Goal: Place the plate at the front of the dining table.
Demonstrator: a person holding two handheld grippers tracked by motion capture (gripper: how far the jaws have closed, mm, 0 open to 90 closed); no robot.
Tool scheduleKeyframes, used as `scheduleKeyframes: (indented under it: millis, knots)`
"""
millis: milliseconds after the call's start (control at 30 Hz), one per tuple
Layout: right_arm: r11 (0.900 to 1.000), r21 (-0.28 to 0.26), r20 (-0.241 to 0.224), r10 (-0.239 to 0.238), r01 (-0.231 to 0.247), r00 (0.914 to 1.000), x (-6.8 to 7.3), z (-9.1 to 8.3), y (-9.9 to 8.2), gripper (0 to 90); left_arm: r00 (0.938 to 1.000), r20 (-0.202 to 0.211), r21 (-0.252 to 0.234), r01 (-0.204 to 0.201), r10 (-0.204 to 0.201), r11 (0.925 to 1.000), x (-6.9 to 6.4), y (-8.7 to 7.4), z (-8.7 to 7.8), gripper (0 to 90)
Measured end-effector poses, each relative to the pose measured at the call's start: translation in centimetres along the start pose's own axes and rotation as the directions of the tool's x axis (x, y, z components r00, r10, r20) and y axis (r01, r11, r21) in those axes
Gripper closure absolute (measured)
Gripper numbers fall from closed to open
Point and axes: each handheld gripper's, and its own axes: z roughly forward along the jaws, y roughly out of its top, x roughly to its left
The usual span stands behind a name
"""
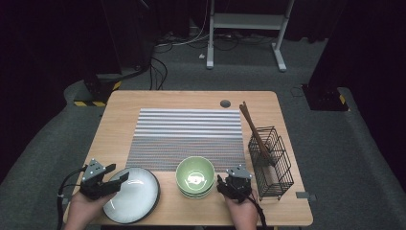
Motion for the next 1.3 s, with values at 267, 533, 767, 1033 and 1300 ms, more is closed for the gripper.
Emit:
scheduleKeyframes:
  millis: [267,533,767,1033,1300]
  knots:
    - [0.9993,-0.038,0.014,0.006,-0.006,0.9999,0.1,-0.8,0.4,35.3,0.9995,0.001,0.016,0.033,-0.033,0.9993,1.5,-0.5,-0.3,26.7]
    - [0.9985,-0.051,0.002,0.017,-0.017,0.9999,-0.1,-1.4,0.6,36.1,0.9997,-0.007,-0.008,0.024,-0.024,0.9997,2.3,-0.8,-1.1,20.4]
    - [0.9953,-0.086,0.009,0.046,-0.046,0.9989,-0.8,-2.6,0.8,39.6,0.9992,0.023,0.005,0.032,-0.032,0.9995,2.7,-1.0,-1.1,19.0]
    - [0.9934,-0.110,0.008,0.032,-0.031,0.9994,-1.0,-3.4,1.4,39.7,0.9945,0.003,0.020,0.105,-0.105,0.9943,3.8,-1.5,-1.4,17.3]
    - [0.9913,-0.132,-0.003,0.002,-0.003,1.0000,-0.6,-4.1,2.2,39.6,0.9895,0.003,0.009,0.144,-0.144,0.9895,5.0,-1.9,-2.4,18.3]
